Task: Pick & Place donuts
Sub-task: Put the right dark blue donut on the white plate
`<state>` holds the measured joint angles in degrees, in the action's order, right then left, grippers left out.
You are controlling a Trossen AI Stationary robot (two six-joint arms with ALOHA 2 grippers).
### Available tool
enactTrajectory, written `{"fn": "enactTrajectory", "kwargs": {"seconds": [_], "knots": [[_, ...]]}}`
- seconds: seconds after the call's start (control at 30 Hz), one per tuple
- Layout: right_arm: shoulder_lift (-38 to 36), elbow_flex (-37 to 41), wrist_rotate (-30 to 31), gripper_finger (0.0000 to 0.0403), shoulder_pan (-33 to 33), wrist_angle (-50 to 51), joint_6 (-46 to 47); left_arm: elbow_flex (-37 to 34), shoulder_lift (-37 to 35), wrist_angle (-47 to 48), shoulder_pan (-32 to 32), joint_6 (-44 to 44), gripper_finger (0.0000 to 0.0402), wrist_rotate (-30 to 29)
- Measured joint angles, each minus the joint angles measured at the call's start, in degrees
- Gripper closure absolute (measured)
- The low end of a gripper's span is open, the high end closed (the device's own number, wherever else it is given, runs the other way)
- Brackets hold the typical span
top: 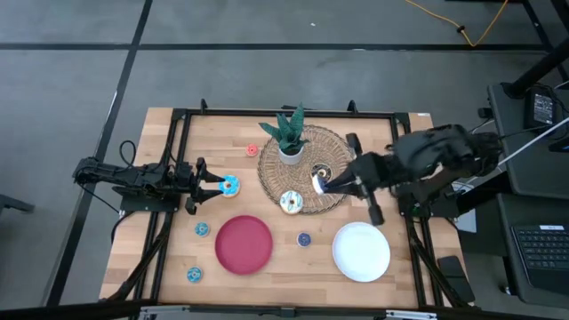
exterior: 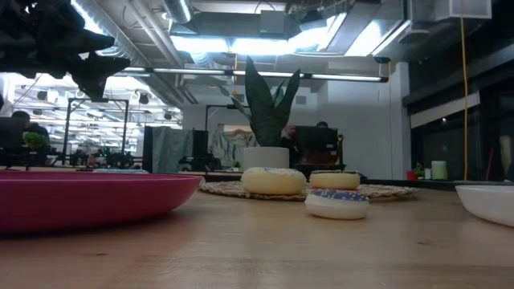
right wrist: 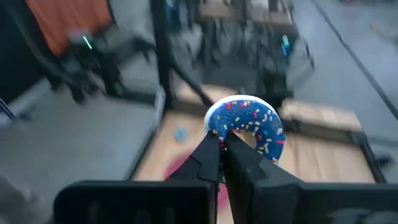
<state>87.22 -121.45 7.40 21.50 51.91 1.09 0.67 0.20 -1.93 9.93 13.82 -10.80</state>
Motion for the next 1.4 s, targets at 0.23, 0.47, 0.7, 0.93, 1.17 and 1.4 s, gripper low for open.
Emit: {"fn": "enactTrajectory", "kwargs": {"seconds": [0.23, 0.47, 0.7, 0.93, 1.17, 1.4], "knots": [[0.00, -2.37, -3.07, 0.0387, 0.00, -9.98, 0.18, 0.00, 0.01, -0.01, 0.00, 0.00, 0.0203, 0.01], [0.00, -2.46, -11.10, 0.0387, 0.00, -21.15, 2.78, 0.00, -0.01, -0.02, 0.00, 0.00, 0.0203, 0.01], [0.00, -2.46, -21.35, 0.0387, 0.02, -28.81, 6.97, 0.00, 0.01, -0.01, 0.01, 0.00, 0.0203, 0.02], [0.00, -2.44, -32.21, 0.0387, 1.30, -33.00, 9.38, 0.00, -0.01, -0.01, -0.01, 0.00, 0.0203, 0.02], [0.00, -2.44, -41.12, 0.0387, 4.24, -36.18, 10.72, 0.00, -0.01, -0.02, 0.01, 0.00, 0.0203, 0.02], [0.02, -2.42, -50.04, 0.0387, 7.74, -41.42, 10.43, 0.00, 0.00, -0.02, -0.01, 0.00, 0.0203, 0.02]]}}
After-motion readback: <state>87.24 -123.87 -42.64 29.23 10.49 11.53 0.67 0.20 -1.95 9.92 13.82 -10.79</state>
